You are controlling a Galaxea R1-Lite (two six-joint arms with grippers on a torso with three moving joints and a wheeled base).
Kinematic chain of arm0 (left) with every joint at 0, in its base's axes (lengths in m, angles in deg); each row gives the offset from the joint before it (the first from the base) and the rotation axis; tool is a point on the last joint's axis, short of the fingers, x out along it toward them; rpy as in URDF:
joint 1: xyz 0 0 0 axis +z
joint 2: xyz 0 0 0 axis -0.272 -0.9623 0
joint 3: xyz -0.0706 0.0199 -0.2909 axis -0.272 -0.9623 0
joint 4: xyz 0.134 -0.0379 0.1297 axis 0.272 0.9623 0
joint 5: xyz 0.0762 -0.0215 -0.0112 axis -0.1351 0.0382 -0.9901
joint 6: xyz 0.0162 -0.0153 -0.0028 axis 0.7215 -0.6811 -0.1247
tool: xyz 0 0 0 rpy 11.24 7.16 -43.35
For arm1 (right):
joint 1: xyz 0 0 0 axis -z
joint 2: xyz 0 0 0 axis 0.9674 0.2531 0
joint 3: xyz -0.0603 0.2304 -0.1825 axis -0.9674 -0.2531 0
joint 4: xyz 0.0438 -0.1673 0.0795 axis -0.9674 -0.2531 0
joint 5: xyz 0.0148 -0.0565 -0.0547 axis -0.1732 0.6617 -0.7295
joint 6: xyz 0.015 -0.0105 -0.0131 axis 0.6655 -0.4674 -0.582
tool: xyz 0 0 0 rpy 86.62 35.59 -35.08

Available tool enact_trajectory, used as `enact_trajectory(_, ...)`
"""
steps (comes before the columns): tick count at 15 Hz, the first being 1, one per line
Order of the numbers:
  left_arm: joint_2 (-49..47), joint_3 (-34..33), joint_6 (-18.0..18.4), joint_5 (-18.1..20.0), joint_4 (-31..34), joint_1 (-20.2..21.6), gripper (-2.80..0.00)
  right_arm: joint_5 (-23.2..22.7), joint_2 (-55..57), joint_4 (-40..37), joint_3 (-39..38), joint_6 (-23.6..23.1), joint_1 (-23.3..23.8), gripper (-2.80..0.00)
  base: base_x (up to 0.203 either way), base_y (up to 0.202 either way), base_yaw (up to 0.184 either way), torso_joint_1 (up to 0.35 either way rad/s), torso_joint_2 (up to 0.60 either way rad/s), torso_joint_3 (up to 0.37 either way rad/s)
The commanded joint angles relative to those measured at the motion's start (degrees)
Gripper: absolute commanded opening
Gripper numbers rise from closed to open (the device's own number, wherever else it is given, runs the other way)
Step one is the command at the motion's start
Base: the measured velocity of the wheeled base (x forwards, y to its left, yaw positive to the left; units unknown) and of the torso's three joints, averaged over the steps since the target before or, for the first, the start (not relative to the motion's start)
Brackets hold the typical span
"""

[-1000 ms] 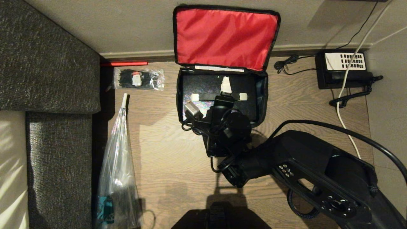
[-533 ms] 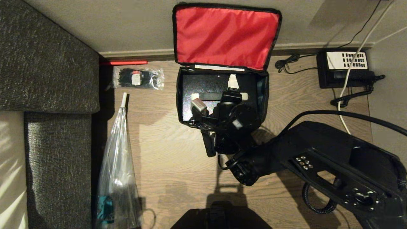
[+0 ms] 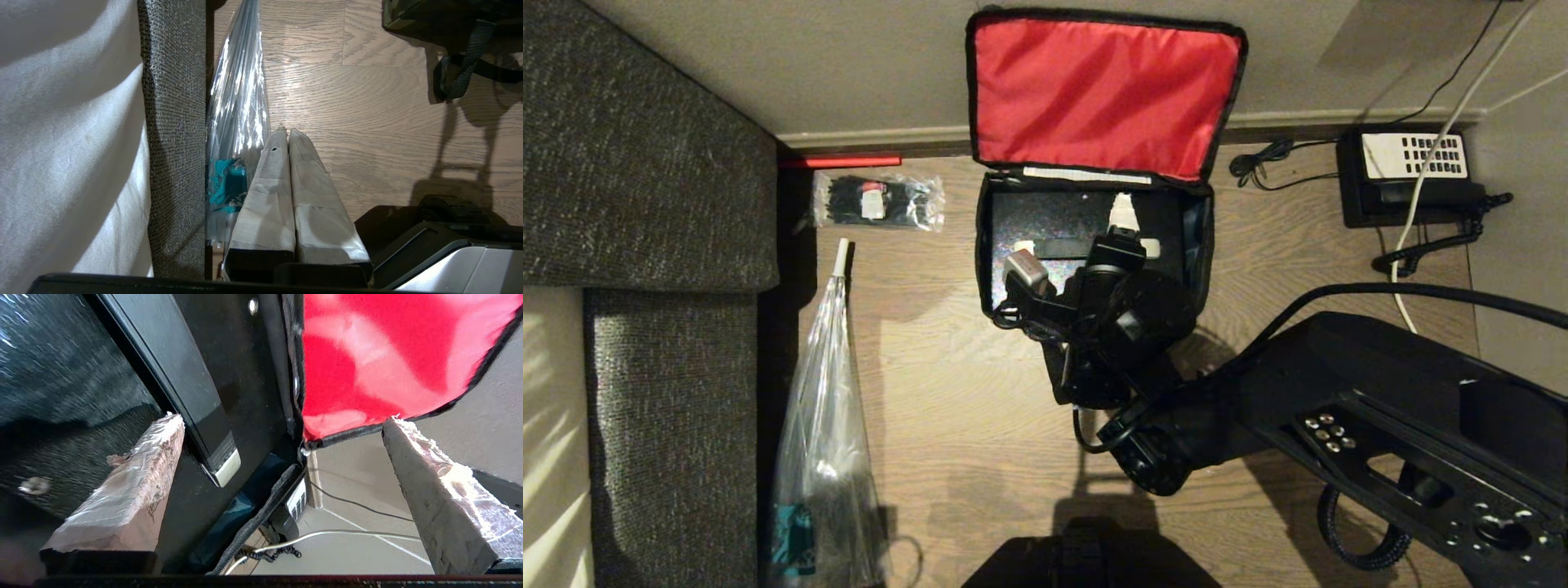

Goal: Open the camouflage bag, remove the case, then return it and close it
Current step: Grip the handle

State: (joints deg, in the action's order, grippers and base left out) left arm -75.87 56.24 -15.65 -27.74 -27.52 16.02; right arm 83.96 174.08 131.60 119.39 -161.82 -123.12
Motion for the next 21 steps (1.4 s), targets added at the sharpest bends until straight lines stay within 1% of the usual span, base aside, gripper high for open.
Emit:
enact_trajectory(1, 0.1, -0.2, 0.0, 0.0, 0.0, 0.0, -2.8, 0.2, 1.8, 0.5, 0.2, -0.4, 0.0, 0.0, 0.0, 0.0, 0.0, 0.0, 0.0, 0.0)
enact_trajectory(4, 0.1, -0.2, 0.0, 0.0, 0.0, 0.0, -2.8, 0.3, 1.5, 0.5, 0.4, -0.6, 0.0, 0.0, 0.0, 0.0, 0.0, 0.0, 0.0, 0.0)
enact_trajectory(7, 0.1, -0.2, 0.0, 0.0, 0.0, 0.0, -2.8, 1.4, 3.1, 0.5, 0.5, -0.3, 0.0, 0.0, 0.0, 0.0, 0.0, 0.0, 0.0, 0.0)
enact_trajectory(10, 0.1, -0.2, 0.0, 0.0, 0.0, 0.0, -2.8, 1.4, 3.6, 0.5, 2.5, -2.4, 0.6, 0.0, 0.0, 0.0, 0.0, 0.0, 0.0, 0.0)
enact_trajectory(12, 0.1, -0.2, 0.0, 0.0, 0.0, 0.0, -2.8, 1.1, 4.3, 0.5, 2.8, -2.4, 0.7, 0.0, 0.0, 0.0, 0.0, 0.0, 0.0, 0.0)
enact_trajectory(17, 0.1, -0.2, 0.0, 0.0, 0.0, 0.0, -2.8, 0.6, 5.6, 0.5, 6.3, -3.3, 1.8, 0.0, 0.0, 0.0, 0.0, 0.0, 0.0, 0.0)
enact_trajectory(21, 0.1, -0.2, 0.0, 0.0, 0.0, 0.0, -2.8, -1.4, 6.9, 0.5, 9.6, -4.0, 3.1, 0.0, 0.0, 0.0, 0.0, 0.0, 0.0, 0.0)
